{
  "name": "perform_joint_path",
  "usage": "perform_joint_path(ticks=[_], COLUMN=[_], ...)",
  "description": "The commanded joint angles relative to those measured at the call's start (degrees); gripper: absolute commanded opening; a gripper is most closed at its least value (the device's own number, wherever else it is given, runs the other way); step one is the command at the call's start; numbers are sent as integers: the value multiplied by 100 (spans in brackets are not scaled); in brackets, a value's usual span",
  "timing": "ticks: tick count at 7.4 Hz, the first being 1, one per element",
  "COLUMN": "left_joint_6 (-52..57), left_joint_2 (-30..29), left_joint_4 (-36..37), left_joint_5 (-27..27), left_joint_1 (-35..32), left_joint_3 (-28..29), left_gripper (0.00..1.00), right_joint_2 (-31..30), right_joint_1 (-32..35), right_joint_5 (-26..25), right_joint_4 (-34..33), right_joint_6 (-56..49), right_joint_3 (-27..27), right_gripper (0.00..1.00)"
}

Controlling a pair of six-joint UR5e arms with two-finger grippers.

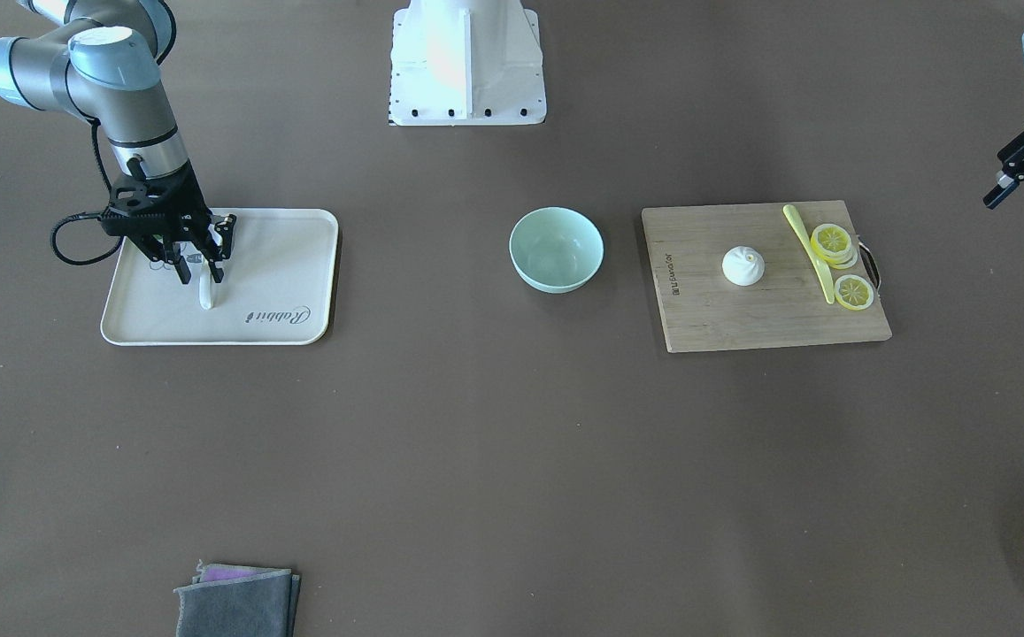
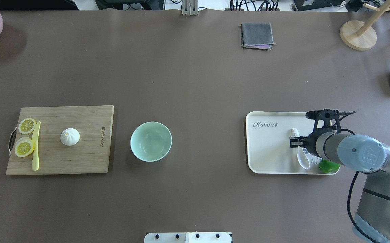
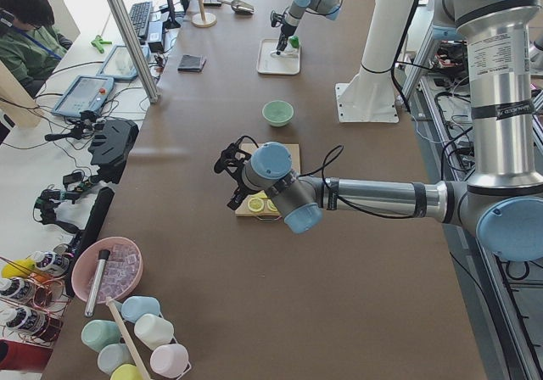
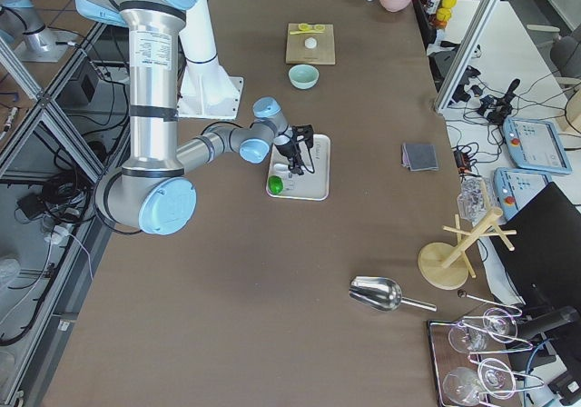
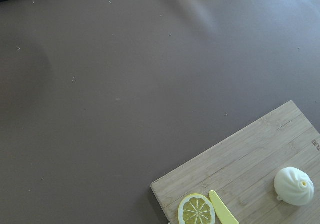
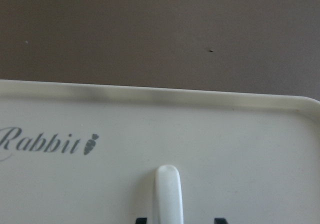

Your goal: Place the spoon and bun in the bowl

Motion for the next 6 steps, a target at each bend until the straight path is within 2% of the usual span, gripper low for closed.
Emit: perform_joint_path(ticks=[1, 4, 6], left_joint_6=[0, 0, 0], left_joint_2=[-10, -10, -19], left_joint_4=[0, 0, 0], left_joint_5=[-2, -2, -2], left_joint_1=[0, 0, 0], left_joint_3=[8, 8, 8], left_gripper=[99, 99, 99], right_joint_2=[0, 296, 1557], right_joint_1=[-22, -31, -13], right_joint_5=[-19, -63, -72], right_joint_4=[0, -183, -1801], right_joint_6=[3, 451, 1254], right_joint_3=[-6, 108, 144], right_gripper=[0, 0, 0])
